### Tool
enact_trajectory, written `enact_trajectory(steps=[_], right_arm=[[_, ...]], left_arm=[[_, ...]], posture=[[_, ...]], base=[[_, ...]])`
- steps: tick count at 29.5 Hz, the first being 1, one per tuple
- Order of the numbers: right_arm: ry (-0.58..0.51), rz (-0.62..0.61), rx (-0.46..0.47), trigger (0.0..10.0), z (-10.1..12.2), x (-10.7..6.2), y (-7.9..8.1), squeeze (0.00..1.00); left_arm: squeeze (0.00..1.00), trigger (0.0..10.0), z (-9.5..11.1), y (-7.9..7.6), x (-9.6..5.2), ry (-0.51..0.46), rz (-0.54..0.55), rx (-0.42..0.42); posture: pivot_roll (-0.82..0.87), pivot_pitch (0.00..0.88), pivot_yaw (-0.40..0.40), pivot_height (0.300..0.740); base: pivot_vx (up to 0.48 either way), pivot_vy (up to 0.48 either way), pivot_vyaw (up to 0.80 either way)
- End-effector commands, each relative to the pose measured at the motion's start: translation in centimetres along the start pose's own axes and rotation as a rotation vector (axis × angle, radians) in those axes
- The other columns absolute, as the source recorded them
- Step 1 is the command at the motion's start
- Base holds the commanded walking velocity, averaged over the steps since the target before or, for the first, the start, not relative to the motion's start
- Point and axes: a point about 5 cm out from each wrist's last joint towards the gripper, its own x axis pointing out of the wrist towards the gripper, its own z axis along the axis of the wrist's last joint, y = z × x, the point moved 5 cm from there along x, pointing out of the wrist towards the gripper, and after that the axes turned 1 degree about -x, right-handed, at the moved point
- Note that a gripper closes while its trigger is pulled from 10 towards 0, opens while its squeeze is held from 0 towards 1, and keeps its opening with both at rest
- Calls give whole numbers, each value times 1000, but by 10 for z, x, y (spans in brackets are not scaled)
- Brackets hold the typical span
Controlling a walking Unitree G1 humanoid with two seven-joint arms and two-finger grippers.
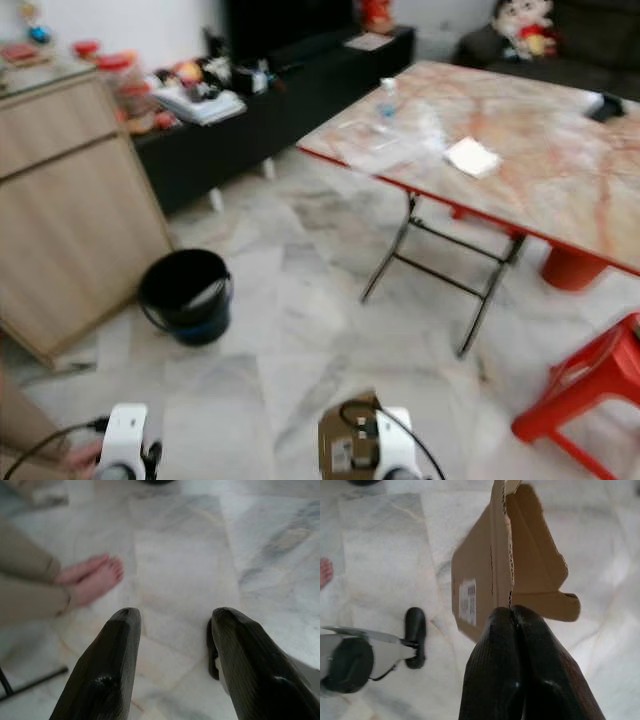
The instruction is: Picking trash to rubbish bin
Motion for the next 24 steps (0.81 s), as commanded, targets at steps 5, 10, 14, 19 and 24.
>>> enact_trajectory(steps=[5,10,14,19,24], right_arm=[[-18,17,-4,10000,7,1,8,0],[-19,18,0,10000,7,1,8,0],[-34,17,38,10000,9,1,7,0],[-41,18,36,10000,11,1,7,0],[-36,24,17,10000,10,1,8,0]], left_arm=[[0,10000,0,4,0,4,14,5],[0,10000,0,5,0,1,19,0],[0,10000,4,8,0,-16,37,-4],[0,10000,5,10,0,-26,47,8],[0,10000,5,10,0,-26,50,7]], posture=[[-18,14,-8,740],[-18,16,-8,740],[-17,17,-10,740],[-17,19,-11,740],[-15,21,-13,740]], base=[[0,0,800],[0,0,800],[0,0,0],[257,0,0],[362,0,0]])
